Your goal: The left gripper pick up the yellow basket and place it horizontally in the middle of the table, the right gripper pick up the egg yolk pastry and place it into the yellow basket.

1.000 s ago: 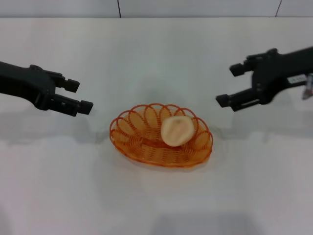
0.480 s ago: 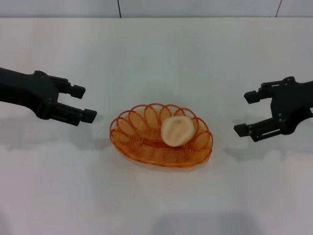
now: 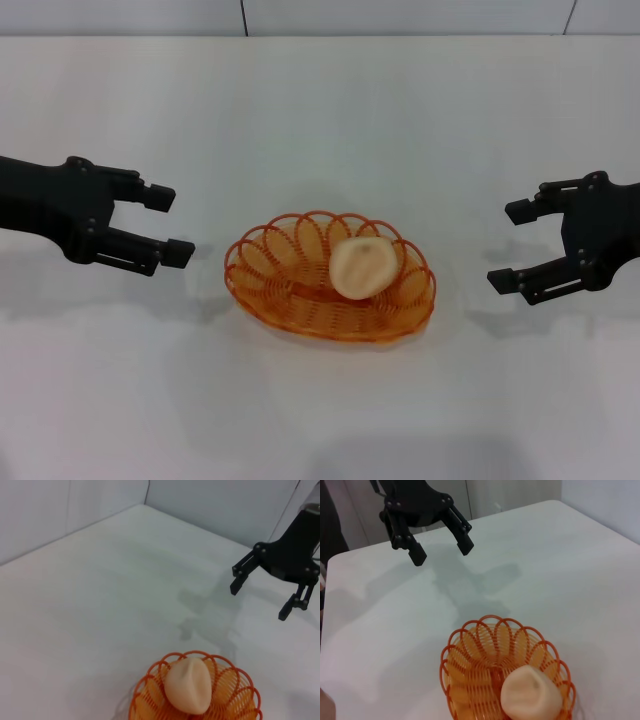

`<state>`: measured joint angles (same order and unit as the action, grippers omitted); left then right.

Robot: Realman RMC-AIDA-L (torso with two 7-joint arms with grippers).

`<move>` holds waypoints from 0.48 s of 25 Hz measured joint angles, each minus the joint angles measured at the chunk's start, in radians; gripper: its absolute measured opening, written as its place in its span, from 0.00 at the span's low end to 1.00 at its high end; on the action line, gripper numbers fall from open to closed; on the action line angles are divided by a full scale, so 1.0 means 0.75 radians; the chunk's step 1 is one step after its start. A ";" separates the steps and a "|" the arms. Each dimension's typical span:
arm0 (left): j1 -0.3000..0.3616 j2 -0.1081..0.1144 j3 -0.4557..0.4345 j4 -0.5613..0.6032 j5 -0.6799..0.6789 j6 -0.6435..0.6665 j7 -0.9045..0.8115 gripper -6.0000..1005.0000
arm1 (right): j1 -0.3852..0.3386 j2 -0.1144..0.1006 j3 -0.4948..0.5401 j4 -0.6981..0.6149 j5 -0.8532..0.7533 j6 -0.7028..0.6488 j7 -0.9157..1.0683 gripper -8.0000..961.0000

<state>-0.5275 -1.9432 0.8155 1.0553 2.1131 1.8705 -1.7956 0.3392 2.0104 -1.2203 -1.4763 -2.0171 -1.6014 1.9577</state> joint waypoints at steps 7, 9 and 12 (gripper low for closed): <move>0.028 -0.002 -0.001 0.000 -0.018 0.006 0.046 0.84 | 0.000 0.001 0.001 0.021 0.004 0.005 -0.015 0.90; 0.034 -0.004 -0.001 0.000 -0.018 0.007 0.056 0.84 | 0.000 0.001 0.001 0.039 0.009 0.010 -0.030 0.90; 0.036 -0.004 -0.001 -0.001 -0.020 0.008 0.063 0.84 | 0.000 0.001 0.001 0.050 0.018 0.015 -0.042 0.90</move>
<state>-0.5004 -1.9465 0.8145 1.0545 2.0983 1.8764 -1.7487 0.3389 2.0111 -1.2194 -1.4388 -2.0036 -1.5905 1.9261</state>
